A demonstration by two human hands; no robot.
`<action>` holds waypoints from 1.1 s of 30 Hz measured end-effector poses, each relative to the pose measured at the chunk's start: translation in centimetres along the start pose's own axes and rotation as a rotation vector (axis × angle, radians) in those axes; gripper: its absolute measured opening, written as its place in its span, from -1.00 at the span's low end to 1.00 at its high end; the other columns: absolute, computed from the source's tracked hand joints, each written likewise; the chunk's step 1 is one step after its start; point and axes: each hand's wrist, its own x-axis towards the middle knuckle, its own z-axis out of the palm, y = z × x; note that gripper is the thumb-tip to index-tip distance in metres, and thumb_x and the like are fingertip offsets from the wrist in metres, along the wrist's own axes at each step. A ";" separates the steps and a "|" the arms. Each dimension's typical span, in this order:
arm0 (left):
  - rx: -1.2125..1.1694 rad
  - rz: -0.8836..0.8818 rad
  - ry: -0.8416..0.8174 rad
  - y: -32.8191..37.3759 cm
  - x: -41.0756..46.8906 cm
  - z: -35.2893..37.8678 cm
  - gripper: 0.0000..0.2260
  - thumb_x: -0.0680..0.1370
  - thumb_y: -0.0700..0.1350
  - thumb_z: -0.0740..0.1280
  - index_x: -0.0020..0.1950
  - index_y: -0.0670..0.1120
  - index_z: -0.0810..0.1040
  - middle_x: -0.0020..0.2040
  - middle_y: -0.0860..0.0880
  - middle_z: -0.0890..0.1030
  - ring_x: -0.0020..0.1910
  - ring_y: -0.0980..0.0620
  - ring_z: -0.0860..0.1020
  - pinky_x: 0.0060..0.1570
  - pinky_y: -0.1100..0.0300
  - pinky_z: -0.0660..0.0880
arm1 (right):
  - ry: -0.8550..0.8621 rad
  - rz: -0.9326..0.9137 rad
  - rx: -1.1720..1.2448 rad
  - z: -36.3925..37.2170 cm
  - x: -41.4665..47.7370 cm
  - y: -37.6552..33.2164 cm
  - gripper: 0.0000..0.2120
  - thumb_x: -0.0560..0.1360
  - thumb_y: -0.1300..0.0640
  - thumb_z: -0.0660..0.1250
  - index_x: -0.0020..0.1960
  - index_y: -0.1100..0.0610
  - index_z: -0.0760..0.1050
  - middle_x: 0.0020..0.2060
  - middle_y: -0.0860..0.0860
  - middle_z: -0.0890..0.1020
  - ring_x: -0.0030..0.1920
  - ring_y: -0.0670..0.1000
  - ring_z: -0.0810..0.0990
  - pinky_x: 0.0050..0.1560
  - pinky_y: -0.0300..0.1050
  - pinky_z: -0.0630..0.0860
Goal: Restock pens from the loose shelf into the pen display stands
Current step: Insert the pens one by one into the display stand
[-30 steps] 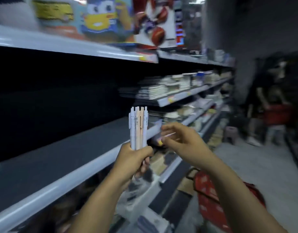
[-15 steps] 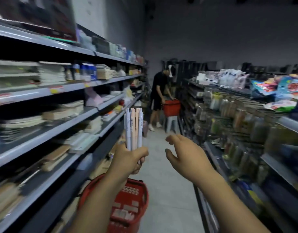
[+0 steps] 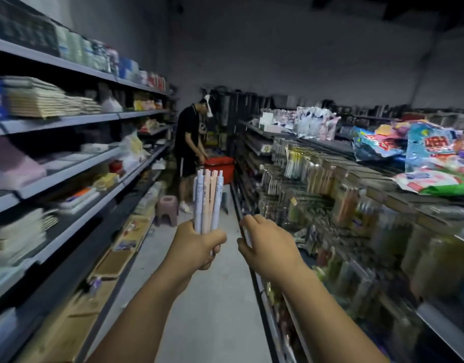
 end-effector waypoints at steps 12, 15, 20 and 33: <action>-0.017 -0.055 0.018 -5.7 33.3 5.5 -0.78 0.48 -0.25 0.48 -0.21 -0.21 0.45 -0.50 -0.07 0.40 -0.59 0.05 0.27 -0.52 0.25 0.23 | 0.005 0.007 0.024 12.0 28.0 17.5 -0.73 0.62 -0.06 0.20 0.24 0.05 0.33 0.08 0.02 0.49 0.06 0.13 0.51 -0.18 -0.03 0.40; -0.029 -0.074 0.141 -6.9 41.9 6.4 -0.80 0.47 -0.23 0.52 -0.14 -0.19 0.49 -0.47 -0.09 0.45 -0.55 0.02 0.34 -0.52 0.24 0.29 | 0.012 -0.050 0.052 14.7 35.9 21.3 -0.73 0.62 -0.06 0.21 0.24 0.06 0.34 0.09 0.02 0.49 0.08 0.14 0.51 -0.16 -0.02 0.41; -0.064 -0.081 0.253 -8.0 55.6 5.6 -0.82 0.46 -0.24 0.51 -0.17 -0.21 0.52 -0.45 -0.11 0.47 -0.55 0.00 0.34 -0.49 0.24 0.28 | 0.018 -0.164 0.102 19.4 50.3 25.3 -0.71 0.62 -0.09 0.21 0.26 0.04 0.36 0.10 0.01 0.52 0.11 0.12 0.54 -0.02 0.09 0.57; -0.093 -0.031 0.320 -13.6 89.1 -3.7 -0.72 0.47 -0.25 0.49 0.09 -0.40 0.58 -0.47 -0.11 0.47 -0.58 0.02 0.24 -0.51 0.27 0.18 | 0.028 -0.270 0.181 36.8 84.2 25.2 -0.79 0.57 -0.07 0.25 0.07 0.03 0.35 -0.01 0.00 0.50 -0.01 0.13 0.53 -0.22 -0.01 0.42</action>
